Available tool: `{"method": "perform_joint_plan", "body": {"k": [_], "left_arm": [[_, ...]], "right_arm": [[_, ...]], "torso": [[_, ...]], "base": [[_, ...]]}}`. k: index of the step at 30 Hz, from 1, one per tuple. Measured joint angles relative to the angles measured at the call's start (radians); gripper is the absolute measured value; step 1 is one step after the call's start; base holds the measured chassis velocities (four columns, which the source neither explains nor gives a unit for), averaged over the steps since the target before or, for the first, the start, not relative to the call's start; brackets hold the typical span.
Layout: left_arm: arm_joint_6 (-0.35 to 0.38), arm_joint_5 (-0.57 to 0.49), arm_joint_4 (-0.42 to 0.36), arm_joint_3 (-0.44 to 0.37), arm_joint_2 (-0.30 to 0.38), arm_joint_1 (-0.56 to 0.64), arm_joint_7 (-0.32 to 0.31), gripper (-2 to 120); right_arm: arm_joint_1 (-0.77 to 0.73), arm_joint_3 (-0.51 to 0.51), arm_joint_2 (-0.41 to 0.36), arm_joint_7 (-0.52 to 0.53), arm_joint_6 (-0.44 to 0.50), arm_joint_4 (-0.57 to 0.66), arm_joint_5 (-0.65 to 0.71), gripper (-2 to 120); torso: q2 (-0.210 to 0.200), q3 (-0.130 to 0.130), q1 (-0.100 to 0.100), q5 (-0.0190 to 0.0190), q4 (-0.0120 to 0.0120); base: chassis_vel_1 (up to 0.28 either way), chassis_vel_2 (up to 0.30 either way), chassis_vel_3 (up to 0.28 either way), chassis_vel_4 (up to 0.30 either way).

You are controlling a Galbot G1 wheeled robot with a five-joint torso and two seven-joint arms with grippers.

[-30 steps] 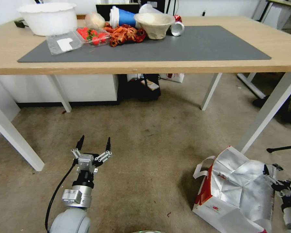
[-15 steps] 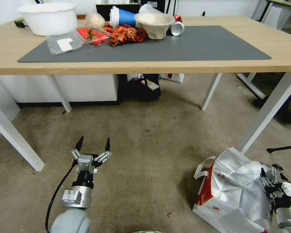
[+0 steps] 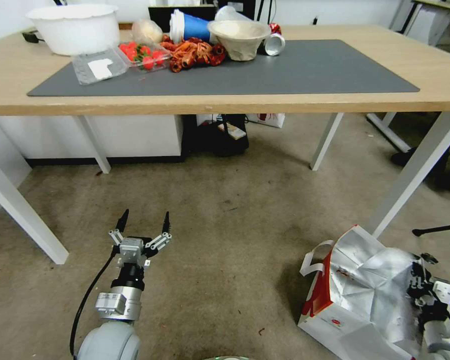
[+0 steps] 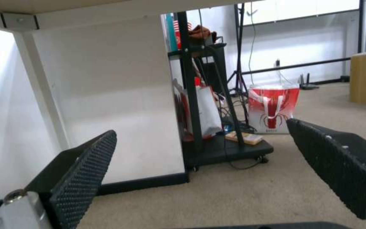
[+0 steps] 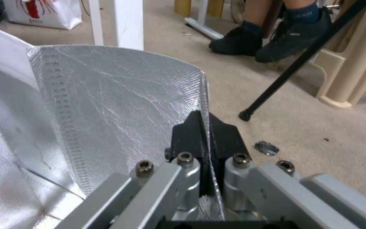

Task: Pick up the food delivery bag from the floor and place it on the table.

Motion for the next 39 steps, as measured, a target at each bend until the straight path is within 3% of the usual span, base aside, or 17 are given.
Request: {"method": "perform_joint_plan", "body": {"k": [12, 32, 39], "left_arm": [[-0.004, -0.001, -0.001, 0.0, -0.001, 0.003, 0.0, 100], [-0.004, 0.015, 0.006, -0.001, -0.025, -0.003, -0.001, 100], [-0.004, 0.018, 0.013, -0.003, -0.038, -0.007, -0.002, 100]], "right_arm": [[-0.016, -0.001, 0.011, 0.0, 0.008, 0.025, 0.004, 0], [-0.069, -0.033, 0.054, -0.04, 0.063, 0.157, 0.017, 0], [-0.091, -0.064, 0.077, -0.075, 0.076, 0.255, 0.026, 0]], "torso": [[0.0, 0.0, 0.0, 0.0001, 0.0], [0.0, 0.001, 0.0, 0.0001, 0.0], [0.0, 0.001, 0.0, 0.0, 0.0]], "base": [[0.0, 0.0, 0.0, 0.0], [0.0, 0.0, 0.0, 0.0], [0.0, 0.0, 0.0, 0.0]]}}
